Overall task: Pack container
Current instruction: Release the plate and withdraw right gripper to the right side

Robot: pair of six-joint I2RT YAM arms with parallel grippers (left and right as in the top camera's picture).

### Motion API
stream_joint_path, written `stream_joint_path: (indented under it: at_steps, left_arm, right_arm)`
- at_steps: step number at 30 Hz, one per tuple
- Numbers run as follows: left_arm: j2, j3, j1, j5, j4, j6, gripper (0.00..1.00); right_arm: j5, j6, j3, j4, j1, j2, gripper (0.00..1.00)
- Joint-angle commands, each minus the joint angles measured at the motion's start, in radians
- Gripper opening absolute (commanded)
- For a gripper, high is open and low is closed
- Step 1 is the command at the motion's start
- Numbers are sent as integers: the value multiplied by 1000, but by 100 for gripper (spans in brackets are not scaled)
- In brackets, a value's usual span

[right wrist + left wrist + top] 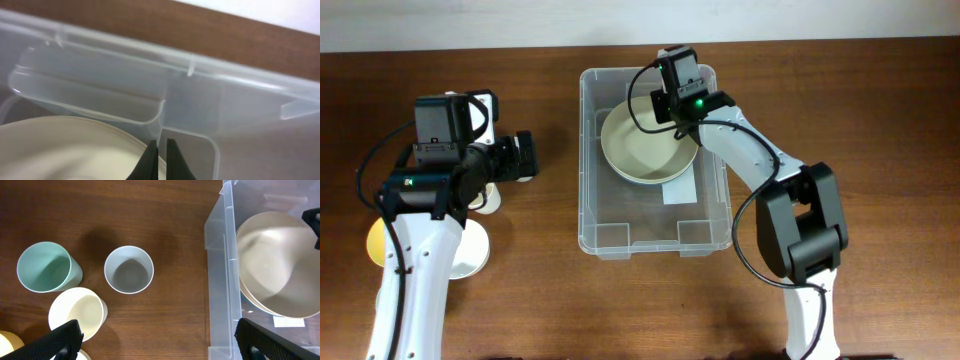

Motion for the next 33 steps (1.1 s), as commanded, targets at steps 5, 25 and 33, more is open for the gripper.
stream_joint_path:
  at_steps: [5,25,33]
  left_arm:
    - [6,21,-4,-18,3,20,100]
    - [6,21,-4,-18,1,20,100]
    - [18,23,-4,-17,24,20,96]
  right_arm:
    - [-5,4,7,5,-3,-2,4]
    - [-9,261,127,-735,-222,-553,99]
    - [-237,277,70,-1046,-504,-555,99]
